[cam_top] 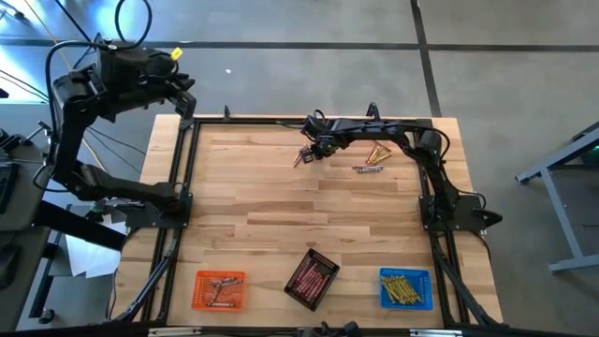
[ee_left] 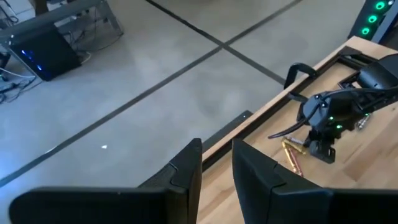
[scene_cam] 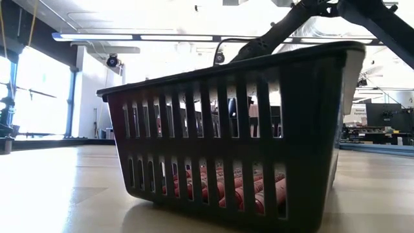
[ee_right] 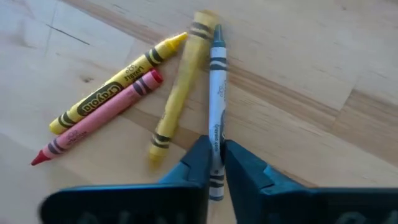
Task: Sort crayons
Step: Put the gray crayon into the orange bin
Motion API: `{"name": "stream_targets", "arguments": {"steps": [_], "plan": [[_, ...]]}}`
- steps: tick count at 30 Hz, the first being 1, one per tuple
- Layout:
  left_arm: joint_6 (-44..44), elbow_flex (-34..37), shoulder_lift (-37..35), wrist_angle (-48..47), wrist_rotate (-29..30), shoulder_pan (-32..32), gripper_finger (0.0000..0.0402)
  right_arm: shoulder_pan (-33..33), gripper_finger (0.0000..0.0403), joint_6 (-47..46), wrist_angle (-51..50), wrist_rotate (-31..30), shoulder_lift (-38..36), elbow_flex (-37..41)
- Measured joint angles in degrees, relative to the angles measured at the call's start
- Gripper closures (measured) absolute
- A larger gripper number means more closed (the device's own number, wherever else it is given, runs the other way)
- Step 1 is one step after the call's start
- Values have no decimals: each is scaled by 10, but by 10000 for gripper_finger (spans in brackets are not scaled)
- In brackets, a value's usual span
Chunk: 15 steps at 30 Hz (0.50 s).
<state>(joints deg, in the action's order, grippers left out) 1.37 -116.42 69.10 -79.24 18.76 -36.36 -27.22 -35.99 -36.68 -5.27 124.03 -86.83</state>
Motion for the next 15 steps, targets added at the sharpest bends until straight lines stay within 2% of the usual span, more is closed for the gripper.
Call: {"name": "stream_targets", "arguments": {"steps": [2,9,12,15], "plan": [[-4,0,0,0,0,0,328,0,392,0,-1,2,0,0],[1,27,-5,-5,-21,0,328,-3,392,3,-30,56,-23,4],[15,85,-14,0,-32,0,328,1,397,6,-61,68,-57,8],[36,186,-31,40,-40,4,328,7,393,24,-67,68,-118,5]]}}
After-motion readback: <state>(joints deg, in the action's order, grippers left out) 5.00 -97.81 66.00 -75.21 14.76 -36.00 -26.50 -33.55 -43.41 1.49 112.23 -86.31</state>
